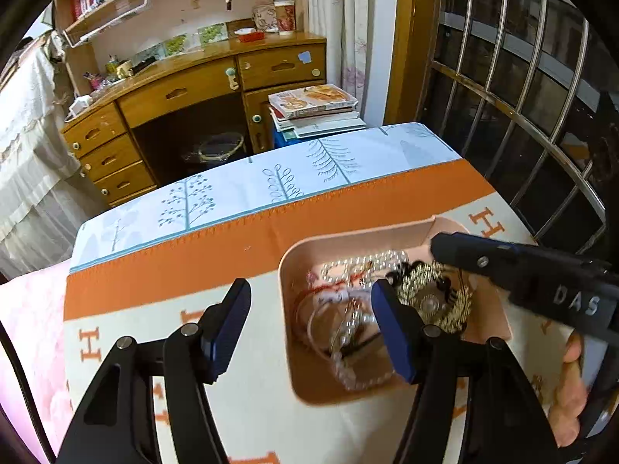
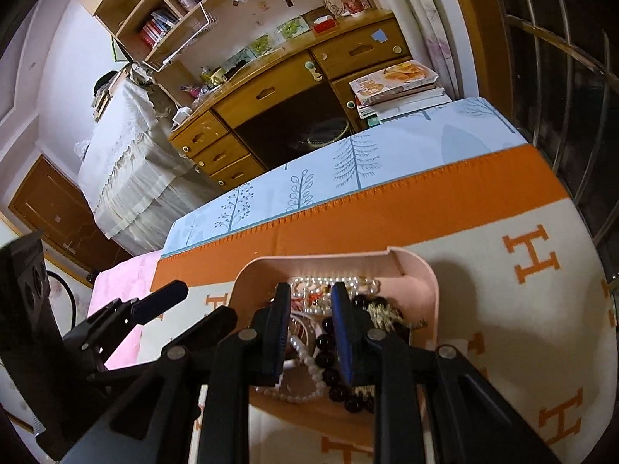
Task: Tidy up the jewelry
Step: 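Carry both rings into the pink box and open both grippers, then move both grippers from the box to the blue and gold flower brooches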
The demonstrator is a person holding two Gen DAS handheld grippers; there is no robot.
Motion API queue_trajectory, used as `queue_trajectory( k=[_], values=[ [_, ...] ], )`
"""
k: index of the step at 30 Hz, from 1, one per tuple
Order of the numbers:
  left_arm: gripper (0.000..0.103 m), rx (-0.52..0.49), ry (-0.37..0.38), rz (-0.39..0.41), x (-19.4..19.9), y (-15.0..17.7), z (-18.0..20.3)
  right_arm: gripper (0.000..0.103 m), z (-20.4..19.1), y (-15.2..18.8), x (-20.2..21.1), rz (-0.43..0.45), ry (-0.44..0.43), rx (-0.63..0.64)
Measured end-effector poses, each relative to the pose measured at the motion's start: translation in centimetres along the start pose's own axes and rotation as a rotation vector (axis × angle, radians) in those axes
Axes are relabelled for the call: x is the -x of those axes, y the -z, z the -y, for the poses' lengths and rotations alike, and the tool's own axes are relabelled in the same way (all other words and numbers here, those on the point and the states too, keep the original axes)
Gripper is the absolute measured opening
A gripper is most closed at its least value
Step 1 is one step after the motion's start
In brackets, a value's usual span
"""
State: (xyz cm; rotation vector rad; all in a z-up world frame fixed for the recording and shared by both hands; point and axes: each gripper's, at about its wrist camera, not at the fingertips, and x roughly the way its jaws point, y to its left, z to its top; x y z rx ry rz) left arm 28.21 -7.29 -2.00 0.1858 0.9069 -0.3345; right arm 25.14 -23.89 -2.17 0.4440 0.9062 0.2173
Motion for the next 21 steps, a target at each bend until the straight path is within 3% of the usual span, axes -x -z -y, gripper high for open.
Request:
queue_trajectory(
  k=[4,10,19,21],
  values=[
    [0.083,0.057,-0.047,0.069,3.1,2.4,0.4,0.022,-0.4,1.6,2.4,0.043,0.012,0.029],
    [0.086,0.119,-0.004,0.127,7.0,5.3,1.7,0.022,-0.9,5.2,6.0,0.075,0.011,0.048],
    [0.089,0.076,0.013,0.175,11.9,8.9,5.4,0.022,-1.8,10.0,11.4,0.152,0.039,0.112],
    [0.09,0.081,0.018,0.172,12.6,9.6,5.9,0.027,-1.5,10.9,12.5,0.161,0.051,0.12]
  ],
)
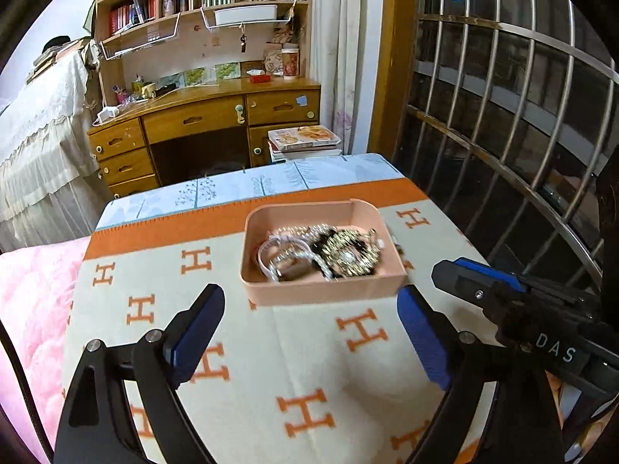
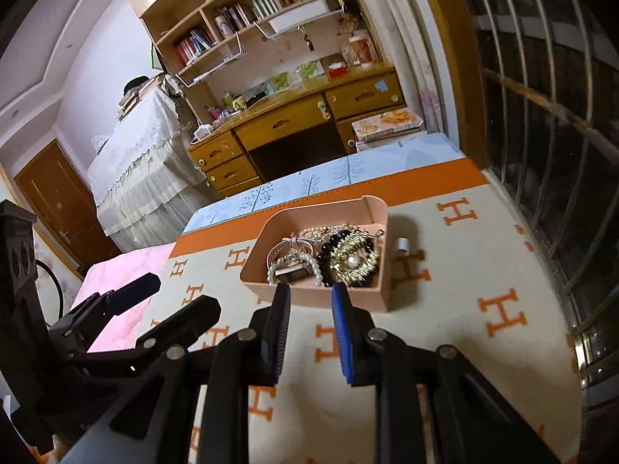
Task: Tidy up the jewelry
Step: 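Move both grippers from the box to the blue and gold flower brooches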
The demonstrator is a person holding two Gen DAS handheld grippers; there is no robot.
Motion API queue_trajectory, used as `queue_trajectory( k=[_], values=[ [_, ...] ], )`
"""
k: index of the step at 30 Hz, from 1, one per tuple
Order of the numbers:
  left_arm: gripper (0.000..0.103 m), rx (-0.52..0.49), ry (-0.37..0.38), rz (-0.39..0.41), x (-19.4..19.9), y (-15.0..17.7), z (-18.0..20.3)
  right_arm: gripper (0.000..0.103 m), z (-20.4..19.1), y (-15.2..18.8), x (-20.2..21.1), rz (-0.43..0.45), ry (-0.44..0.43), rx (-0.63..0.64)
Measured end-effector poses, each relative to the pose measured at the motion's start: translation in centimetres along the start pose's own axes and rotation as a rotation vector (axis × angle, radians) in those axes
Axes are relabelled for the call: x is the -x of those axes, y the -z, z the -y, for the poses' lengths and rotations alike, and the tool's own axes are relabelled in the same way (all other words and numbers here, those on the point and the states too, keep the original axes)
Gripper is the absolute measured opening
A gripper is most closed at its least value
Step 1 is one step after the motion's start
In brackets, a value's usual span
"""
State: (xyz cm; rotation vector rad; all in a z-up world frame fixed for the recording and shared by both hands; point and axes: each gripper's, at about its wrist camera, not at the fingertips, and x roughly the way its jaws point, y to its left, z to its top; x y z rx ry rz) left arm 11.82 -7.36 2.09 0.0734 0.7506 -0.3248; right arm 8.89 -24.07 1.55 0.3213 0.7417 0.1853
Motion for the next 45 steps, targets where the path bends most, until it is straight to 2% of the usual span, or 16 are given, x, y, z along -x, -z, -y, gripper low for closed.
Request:
queue_trajectory(
  k=[2,13,26,32,37,42,45],
  values=[
    [0.09,0.009,0.002,-0.001,0.5,0.5,0.5,0.035,0.3,0.7,1.1,0.014,0.02,0.009],
    [0.09,0.052,-0.005,-0.04,0.5,3.7,2.5,0.036,2.2,3.3,4.4,0.025,0.114,0.051],
    [0.09,0.086,0.027,-0.129,-2.8,7.5,2.5,0.036,5.0,5.0,3.1,-0.085,0.168,0.066],
    [0.09,0.037,0.066,-0.167,-4.1,8.2,4.3,0.036,6.2,5.6,2.4,-0.114,0.192,0.066],
    [0.09,-0.024,0.134,-0.162,-4.4,8.5,6.6,0.036,8.4,6.1,2.4,-0.126,0.213,0.025],
    [0.09,-0.116,0.176,-0.176,-5.5,8.9,10.0,0.036,10.0,7.4,2.1,-0.159,0.197,-0.012],
    [0.09,-0.152,0.177,-0.184,-6.3,9.1,11.6,0.036,10.5,7.8,2.2,-0.164,0.19,-0.019]
  ],
)
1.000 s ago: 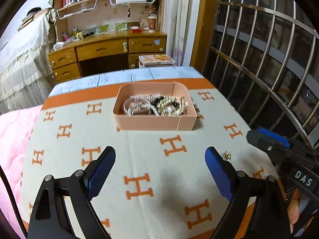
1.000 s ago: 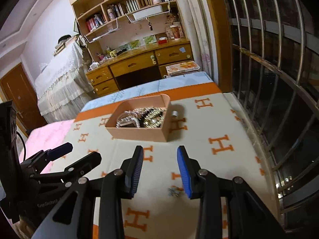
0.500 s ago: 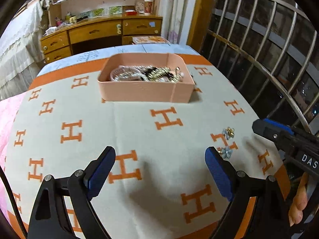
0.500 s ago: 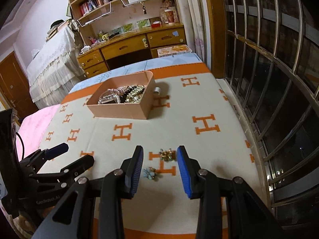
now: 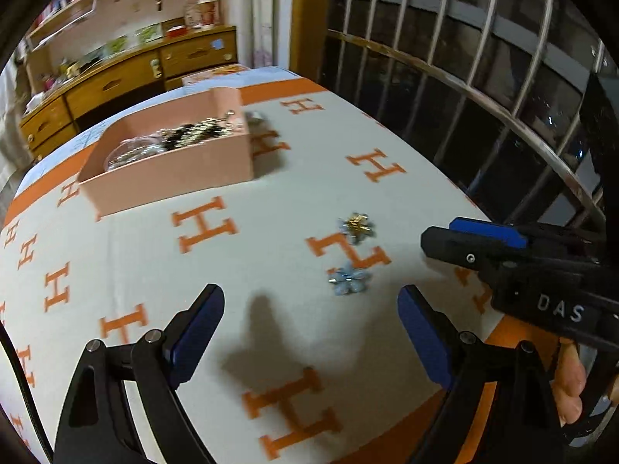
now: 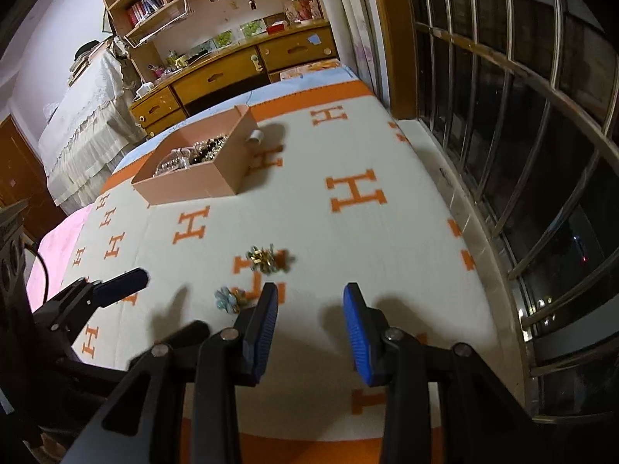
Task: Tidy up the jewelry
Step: 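Move both grippers from the box to the blue and gold flower brooches, then grasp the blue flower brooch with the left gripper while the right grasps the gold brooch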
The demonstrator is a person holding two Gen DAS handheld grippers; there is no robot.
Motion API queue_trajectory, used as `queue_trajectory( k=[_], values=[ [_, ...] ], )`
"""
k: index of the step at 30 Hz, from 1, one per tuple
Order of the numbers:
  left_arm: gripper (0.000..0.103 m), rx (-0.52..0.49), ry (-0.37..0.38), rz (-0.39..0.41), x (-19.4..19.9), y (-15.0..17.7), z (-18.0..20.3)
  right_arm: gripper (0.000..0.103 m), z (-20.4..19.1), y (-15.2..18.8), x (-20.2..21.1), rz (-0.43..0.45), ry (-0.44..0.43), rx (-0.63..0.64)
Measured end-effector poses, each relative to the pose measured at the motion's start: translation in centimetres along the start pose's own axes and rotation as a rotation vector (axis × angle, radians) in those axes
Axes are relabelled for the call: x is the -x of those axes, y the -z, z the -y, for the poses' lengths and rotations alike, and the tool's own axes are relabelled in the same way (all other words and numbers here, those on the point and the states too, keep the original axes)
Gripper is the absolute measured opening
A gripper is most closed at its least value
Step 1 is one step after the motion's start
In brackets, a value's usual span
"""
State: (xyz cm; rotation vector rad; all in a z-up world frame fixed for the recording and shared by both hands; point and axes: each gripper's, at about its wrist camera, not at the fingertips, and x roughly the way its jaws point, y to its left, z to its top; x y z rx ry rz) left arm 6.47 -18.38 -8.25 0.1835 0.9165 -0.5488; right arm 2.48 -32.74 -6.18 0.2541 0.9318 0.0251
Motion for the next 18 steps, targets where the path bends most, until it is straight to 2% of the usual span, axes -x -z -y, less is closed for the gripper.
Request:
queue_trajectory(
  k=[2,4,6,8,9,10,14,18],
  values=[
    [0.084,-0.011,-0.006,-0.002,-0.5,0.0,0.6,0.036,0.2,0.1,0.0,0.001,-0.009,0.001],
    [0.064,-0.014,0.003,-0.018,-1.1,-0.1,0.9,0.036,0.2,0.2,-0.1,-0.001,-0.014,0.009],
    [0.053,-0.004,0.019,-0.043,-1.8,-0.1,0.8,0.036,0.1,0.3,-0.3,-0.009,-0.02,0.019],
    [0.045,0.002,0.008,-0.027,-1.9,-0.1,0.8,0.036,0.0,0.4,-0.5,-0.014,-0.027,0.028],
    [0.035,0.004,0.011,-0.026,-1.9,-0.1,0.8,0.036,-0.1,0.5,-0.6,-0.018,-0.033,0.033],
    [0.02,0.009,0.019,-0.018,-1.8,-0.1,0.7,0.036,-0.1,0.5,-0.8,-0.021,-0.039,0.038],
    [0.017,0.05,0.073,-0.01,-1.7,0.1,-0.2,0.036,-0.7,0.4,-1.8,-0.041,-0.061,0.06],
    [0.017,0.075,0.067,-0.006,-1.3,0.6,-1.1,0.036,-1.9,0.0,-2.7,-0.041,-0.059,0.103]
  ],
)
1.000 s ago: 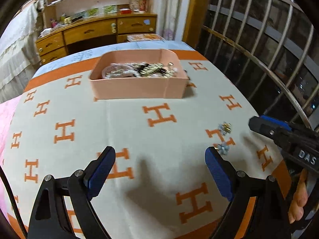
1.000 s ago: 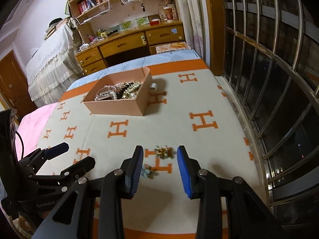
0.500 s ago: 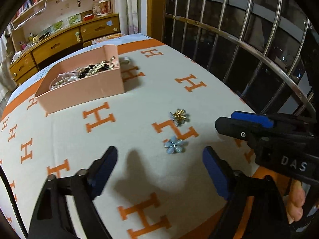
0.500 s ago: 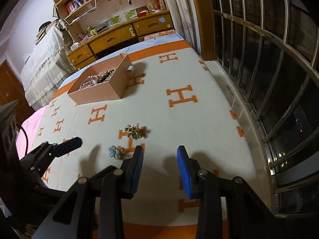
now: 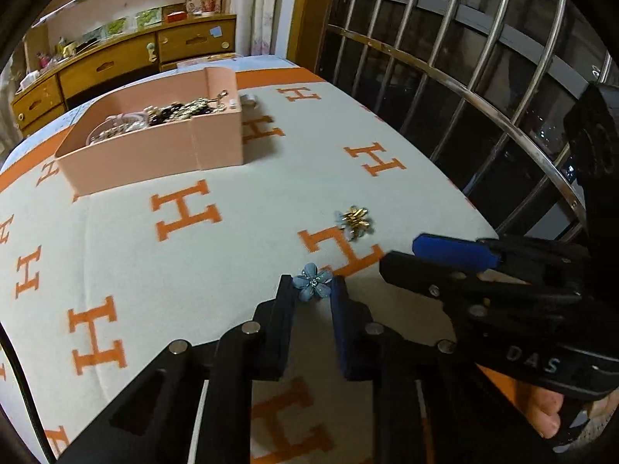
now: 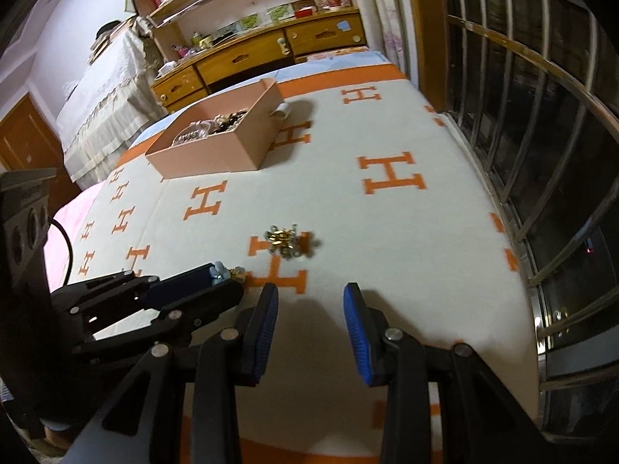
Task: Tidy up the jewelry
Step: 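Grasp the blue flower brooch with the left gripper while the right grasps the gold brooch, then carry both flower brooches into the pink box and open both grippers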
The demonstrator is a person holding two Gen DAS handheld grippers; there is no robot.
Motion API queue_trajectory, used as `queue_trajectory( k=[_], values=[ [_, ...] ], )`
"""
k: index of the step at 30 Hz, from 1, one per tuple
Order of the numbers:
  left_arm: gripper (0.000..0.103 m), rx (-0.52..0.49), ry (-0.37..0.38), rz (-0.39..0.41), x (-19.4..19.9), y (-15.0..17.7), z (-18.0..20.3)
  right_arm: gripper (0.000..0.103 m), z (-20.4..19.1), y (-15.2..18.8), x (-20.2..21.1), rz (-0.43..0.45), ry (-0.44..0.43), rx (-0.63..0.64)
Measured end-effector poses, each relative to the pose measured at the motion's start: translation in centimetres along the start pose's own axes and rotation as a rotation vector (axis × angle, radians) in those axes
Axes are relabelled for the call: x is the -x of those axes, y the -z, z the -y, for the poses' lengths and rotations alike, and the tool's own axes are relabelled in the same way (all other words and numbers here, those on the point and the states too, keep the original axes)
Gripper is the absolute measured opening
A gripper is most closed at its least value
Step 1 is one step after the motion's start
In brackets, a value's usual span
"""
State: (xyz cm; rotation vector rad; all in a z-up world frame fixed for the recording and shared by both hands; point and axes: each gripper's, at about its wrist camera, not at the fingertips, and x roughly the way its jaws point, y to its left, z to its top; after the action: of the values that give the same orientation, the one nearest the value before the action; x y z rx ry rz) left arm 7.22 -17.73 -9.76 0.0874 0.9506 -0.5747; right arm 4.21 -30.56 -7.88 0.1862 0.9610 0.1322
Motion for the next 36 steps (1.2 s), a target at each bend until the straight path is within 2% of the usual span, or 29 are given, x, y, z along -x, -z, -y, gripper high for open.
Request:
queue_trajectory(
  k=[15,17,20,23,28,33,36],
  values=[
    [0.017,0.11,0.003,0.011,1.6,0.3,-3.4,0.035,-1.8,-2.1,-2.2,0.022,0.062,0.078],
    [0.017,0.122,0.005,0.013,1.9,0.2,-3.7,0.02,-2.1,-2.1,-2.3,0.014,0.063,0.088],
    [0.017,0.141,0.007,0.019,2.4,-0.2,-4.5,0.02,-2.5,-2.3,-2.1,0.007,0.041,0.087],
    [0.017,0.166,-0.007,0.036,3.5,-1.6,-6.0,0.02,-3.5,-3.0,-1.1,0.03,0.026,0.101],
    [0.017,0.217,-0.061,0.112,6.3,-5.4,-10.3,0.02,-5.4,-6.1,0.8,0.085,-0.035,0.114],
    [0.017,0.266,-0.078,0.143,6.9,-9.7,-14.0,0.02,-7.3,-11.1,0.8,0.128,-0.107,0.098],
    [0.017,0.279,-0.08,0.124,5.7,-11.9,-15.8,0.02,-8.0,-14.4,-0.9,0.119,-0.155,0.054]
  ],
)
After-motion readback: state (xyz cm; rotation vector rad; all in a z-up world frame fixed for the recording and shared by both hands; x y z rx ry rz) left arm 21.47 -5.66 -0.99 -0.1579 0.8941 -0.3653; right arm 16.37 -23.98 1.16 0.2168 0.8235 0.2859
